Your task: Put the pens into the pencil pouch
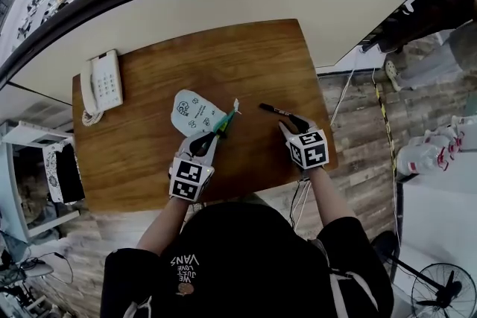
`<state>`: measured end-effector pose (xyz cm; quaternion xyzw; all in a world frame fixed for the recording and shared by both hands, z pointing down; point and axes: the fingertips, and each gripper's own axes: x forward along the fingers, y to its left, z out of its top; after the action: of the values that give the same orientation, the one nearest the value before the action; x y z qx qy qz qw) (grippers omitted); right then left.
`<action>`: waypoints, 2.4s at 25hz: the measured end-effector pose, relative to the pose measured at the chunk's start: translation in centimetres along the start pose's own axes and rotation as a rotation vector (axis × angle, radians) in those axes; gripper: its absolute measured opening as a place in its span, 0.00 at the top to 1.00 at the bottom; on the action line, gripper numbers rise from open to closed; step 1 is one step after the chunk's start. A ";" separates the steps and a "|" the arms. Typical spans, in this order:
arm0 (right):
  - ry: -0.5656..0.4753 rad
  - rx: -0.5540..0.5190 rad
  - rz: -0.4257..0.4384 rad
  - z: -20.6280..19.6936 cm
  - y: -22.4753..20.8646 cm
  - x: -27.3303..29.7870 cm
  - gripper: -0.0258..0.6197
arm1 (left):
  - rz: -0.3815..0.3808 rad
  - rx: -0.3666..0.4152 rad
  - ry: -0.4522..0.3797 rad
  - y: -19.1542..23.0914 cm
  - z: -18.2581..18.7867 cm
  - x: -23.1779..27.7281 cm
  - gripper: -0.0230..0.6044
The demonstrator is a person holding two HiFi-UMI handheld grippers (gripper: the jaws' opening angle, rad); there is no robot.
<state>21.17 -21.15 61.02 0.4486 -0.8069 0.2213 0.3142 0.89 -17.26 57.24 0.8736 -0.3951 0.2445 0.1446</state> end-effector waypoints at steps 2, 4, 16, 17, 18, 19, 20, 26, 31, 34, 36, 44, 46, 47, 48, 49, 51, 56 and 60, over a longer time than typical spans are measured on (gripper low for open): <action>0.038 -0.077 -0.013 -0.6 -1.1 0.2 0.76 | 0.014 -0.015 0.014 0.1 -0.2 0.2 0.92; 0.069 -0.138 -0.011 -1.0 -2.0 0.6 0.76 | 0.024 -0.027 0.026 0.2 -0.4 0.5 0.92; 0.159 -0.194 0.094 -2.8 -3.0 2.4 0.77 | 0.063 -0.108 0.024 0.5 -0.9 1.5 0.92; 0.159 -0.194 0.094 -2.9 -2.9 2.4 0.77 | 0.063 -0.114 0.026 0.4 -1.0 1.5 0.92; 0.162 -0.193 0.093 -2.9 -2.9 2.4 0.79 | 0.063 -0.118 0.025 0.4 -1.0 1.6 0.92; 0.165 -0.190 0.091 -3.0 -2.8 2.4 0.86 | 0.062 -0.122 0.024 0.4 -1.0 1.7 0.92; 0.169 -0.190 0.087 -3.0 -2.8 2.4 0.88 | 0.061 -0.123 0.022 0.4 -0.9 1.7 0.92; 0.153 -0.174 0.067 -2.8 -1.5 1.7 0.89 | 0.052 -0.125 0.008 0.8 -0.7 1.1 0.92; 0.104 -0.142 0.059 -2.3 0.7 0.1 0.89 | 0.034 -0.121 -0.004 1.3 -0.6 0.6 0.92; 0.074 -0.120 0.068 -2.2 2.8 -0.9 0.89 | 0.019 -0.113 -0.011 1.6 -0.6 0.6 0.92; 0.056 -0.113 0.083 -2.1 4.5 -1.6 0.89 | 0.009 -0.113 -0.018 1.7 -0.5 0.4 0.92; 0.041 -0.111 0.160 -2.0 12.0 -2.8 0.89 | -0.028 -0.095 -0.033 1.9 -0.8 -1.0 0.92; 0.044 -0.119 0.180 -2.0 13.6 -2.7 0.89 | -0.038 -0.091 -0.036 1.8 -0.8 -1.3 0.92; 0.046 -0.122 0.190 -1.9 14.3 -2.6 0.89 | -0.042 -0.089 -0.037 1.7 -0.8 -1.5 0.92; 0.052 -0.123 0.201 -2.0 14.9 -2.4 0.89 | -0.047 -0.088 -0.037 1.6 -0.8 -1.6 0.92; 0.059 -0.125 0.212 -2.0 15.6 -2.3 0.89 | -0.052 -0.087 -0.038 1.4 -0.8 -1.7 0.92; 0.071 -0.133 0.232 -1.9 16.8 -2.0 0.89 | -0.062 -0.083 -0.040 1.1 -0.8 -1.8 0.92; 0.100 -0.172 0.281 -1.6 19.4 -0.9 0.89 | -0.081 -0.083 -0.046 0.4 -0.7 -2.1 0.92; 0.115 -0.200 0.317 -1.2 20.8 0.1 0.89 | -0.097 -0.098 -0.052 0.0 -0.7 -2.3 0.92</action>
<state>3.54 -10.02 60.34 0.2690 -0.8661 0.2123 0.3640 -0.61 -15.52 56.61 0.8898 -0.3672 0.1946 0.1886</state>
